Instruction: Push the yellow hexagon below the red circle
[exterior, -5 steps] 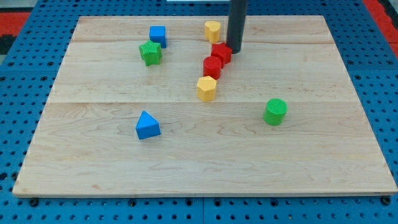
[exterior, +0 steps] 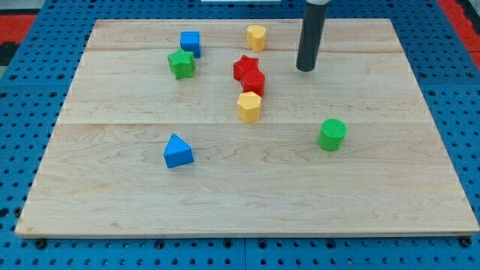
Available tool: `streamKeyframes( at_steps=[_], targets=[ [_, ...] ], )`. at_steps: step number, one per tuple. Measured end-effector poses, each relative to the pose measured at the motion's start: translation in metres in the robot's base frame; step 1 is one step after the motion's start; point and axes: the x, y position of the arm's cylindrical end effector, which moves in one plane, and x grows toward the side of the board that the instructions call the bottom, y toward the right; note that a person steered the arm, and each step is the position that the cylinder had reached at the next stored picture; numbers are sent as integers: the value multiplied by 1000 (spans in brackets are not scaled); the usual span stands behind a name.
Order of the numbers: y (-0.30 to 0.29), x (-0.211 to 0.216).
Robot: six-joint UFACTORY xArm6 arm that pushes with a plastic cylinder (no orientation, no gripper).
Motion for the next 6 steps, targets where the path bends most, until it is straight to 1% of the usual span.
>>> streamKeyframes(
  at_steps=[1, 2, 4, 6],
  targets=[
    [0, 32],
    [-3, 53],
    [-57, 76],
    [-104, 113]
  ],
)
